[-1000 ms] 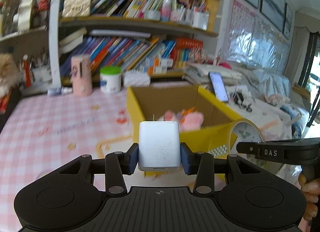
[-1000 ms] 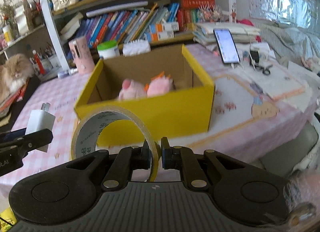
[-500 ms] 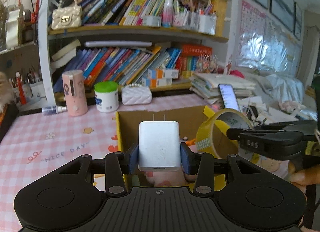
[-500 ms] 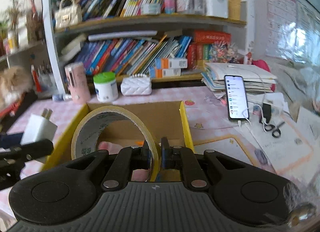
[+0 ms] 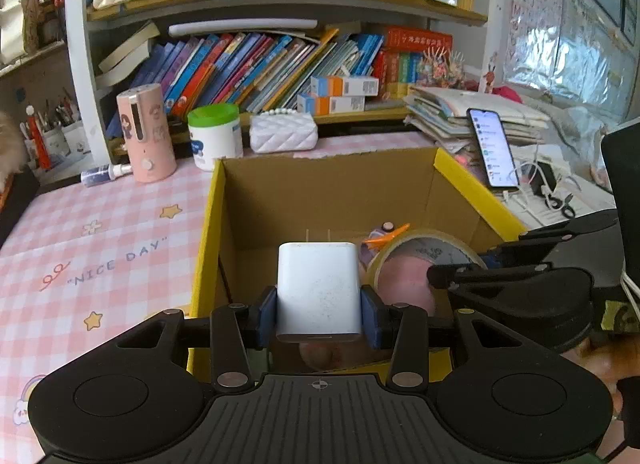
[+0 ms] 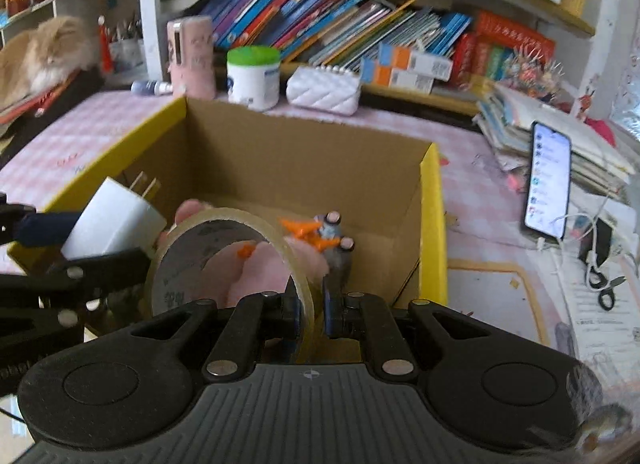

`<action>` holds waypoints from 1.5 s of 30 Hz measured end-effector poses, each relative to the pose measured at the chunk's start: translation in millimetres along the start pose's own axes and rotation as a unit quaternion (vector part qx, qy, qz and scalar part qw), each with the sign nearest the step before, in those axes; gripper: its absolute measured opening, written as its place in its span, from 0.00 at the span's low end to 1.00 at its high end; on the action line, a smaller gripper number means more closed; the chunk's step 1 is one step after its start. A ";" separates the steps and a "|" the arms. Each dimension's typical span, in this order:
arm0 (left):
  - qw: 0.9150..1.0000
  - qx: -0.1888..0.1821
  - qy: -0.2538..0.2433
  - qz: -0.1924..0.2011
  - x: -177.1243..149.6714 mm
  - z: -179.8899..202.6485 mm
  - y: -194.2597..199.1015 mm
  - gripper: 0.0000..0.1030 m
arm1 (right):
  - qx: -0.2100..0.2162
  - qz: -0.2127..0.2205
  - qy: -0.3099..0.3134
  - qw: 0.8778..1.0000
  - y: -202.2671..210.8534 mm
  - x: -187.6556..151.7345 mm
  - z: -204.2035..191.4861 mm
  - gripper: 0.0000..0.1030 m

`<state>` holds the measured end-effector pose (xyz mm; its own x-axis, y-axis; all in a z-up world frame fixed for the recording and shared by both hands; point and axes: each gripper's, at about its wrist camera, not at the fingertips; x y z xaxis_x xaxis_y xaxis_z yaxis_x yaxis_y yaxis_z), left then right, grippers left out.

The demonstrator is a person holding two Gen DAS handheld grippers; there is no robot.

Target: Organize objects

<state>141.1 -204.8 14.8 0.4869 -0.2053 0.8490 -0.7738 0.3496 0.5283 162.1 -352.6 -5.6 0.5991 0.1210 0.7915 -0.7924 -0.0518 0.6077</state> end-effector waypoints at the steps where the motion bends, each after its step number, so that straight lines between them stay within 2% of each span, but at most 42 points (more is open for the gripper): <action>1: 1.000 0.002 -0.001 -0.001 -0.8 0.3 -1.1 0.40 | 0.003 -0.004 0.003 1.000 -2.1 -0.8 0.0 0.10; 10: 1.000 0.005 0.002 -0.016 -3.6 -0.8 -6.6 0.40 | 0.022 -0.017 0.012 1.000 -8.6 -1.9 0.0 0.11; 13: 1.000 0.007 0.002 -0.014 -4.3 -0.2 -4.0 0.44 | 0.024 -0.018 0.014 0.999 -8.3 -2.4 -0.2 0.12; 15: 1.000 0.007 0.002 -0.007 -4.0 -0.1 0.1 0.53 | 0.024 -0.018 0.014 0.999 -7.3 -1.8 -0.3 0.14; 19: 1.000 0.013 0.002 0.027 -0.6 1.2 15.8 0.64 | 0.034 -0.020 0.003 0.999 -2.3 -0.5 1.2 0.22; 25: 0.997 0.034 0.016 0.061 0.7 -5.2 42.1 0.80 | 0.035 -0.014 -0.014 0.999 12.9 -0.5 3.3 0.25; 28: 0.996 0.045 0.027 0.071 -2.6 -12.2 57.3 0.85 | 0.025 -0.013 -0.027 0.999 23.3 -1.7 3.9 0.45; 33: 0.995 0.056 0.040 0.071 -13.5 -26.6 77.6 0.91 | -0.001 0.002 -0.044 0.999 46.5 -8.4 2.6 0.45; 40: 0.995 0.067 0.057 0.052 -36.5 -48.4 103.1 0.92 | -0.054 0.031 -0.057 0.996 79.9 -14.3 -12.7 0.46; 43: 0.994 0.074 0.064 0.044 -45.4 -58.3 113.5 0.93 | -0.067 0.036 -0.063 0.995 92.0 -17.9 -22.2 0.53; 45: 0.994 0.079 0.068 0.042 -50.9 -65.0 121.2 0.93 | -0.067 0.028 -0.067 0.995 97.2 -24.8 -32.5 0.53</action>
<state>48.9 -92.6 34.9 0.4596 -0.0519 0.8866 -0.8628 0.2105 0.4596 66.5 -328.4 31.8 0.5570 -0.0131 0.8304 -0.8274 0.0787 0.5561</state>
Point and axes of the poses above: each gripper's, at about its wrist camera, not at the fingertips, and y roughly against the way its jaws point, z to its right, x to its top, and after that the axes turned 7 degrees about z, right-handed
